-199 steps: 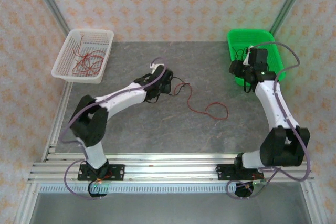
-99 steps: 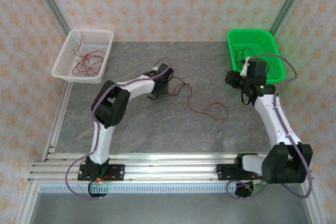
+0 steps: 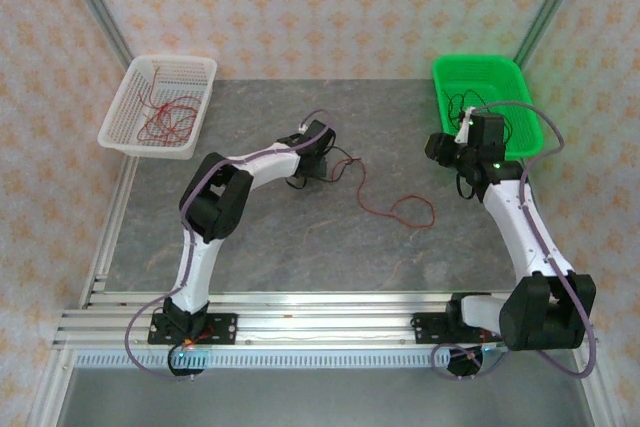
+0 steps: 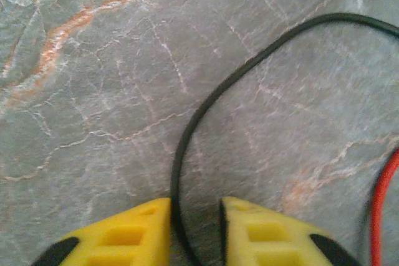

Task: Untangle the cables
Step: Pick up the cable.

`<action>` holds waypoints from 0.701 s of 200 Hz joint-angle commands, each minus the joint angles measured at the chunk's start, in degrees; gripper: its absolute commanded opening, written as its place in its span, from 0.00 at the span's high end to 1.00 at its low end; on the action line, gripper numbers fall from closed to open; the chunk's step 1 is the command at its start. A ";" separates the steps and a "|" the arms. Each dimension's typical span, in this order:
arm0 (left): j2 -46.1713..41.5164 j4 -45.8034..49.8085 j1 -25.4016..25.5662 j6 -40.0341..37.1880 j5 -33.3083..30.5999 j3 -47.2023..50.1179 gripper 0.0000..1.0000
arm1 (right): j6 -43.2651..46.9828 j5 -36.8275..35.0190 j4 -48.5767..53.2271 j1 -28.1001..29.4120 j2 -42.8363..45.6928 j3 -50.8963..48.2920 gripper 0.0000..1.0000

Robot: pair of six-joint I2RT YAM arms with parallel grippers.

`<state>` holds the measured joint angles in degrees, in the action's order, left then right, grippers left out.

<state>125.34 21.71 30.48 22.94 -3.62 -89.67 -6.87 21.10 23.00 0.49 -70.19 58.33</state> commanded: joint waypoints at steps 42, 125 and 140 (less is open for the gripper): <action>-0.65 -3.12 0.06 0.25 -5.14 4.31 1.00 | -1.18 2.87 -2.29 0.46 1.61 -1.54 0.52; -15.23 0.12 4.42 -1.93 -5.17 -0.13 1.00 | -4.62 9.79 -7.56 8.26 -1.19 -1.61 0.52; -17.48 0.10 5.26 -1.77 -5.26 -0.21 1.00 | -5.57 10.54 -9.19 9.73 -2.16 -1.80 0.52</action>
<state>112.07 20.14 34.22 22.33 -6.96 -87.96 -10.20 28.71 18.22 8.25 -70.91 56.93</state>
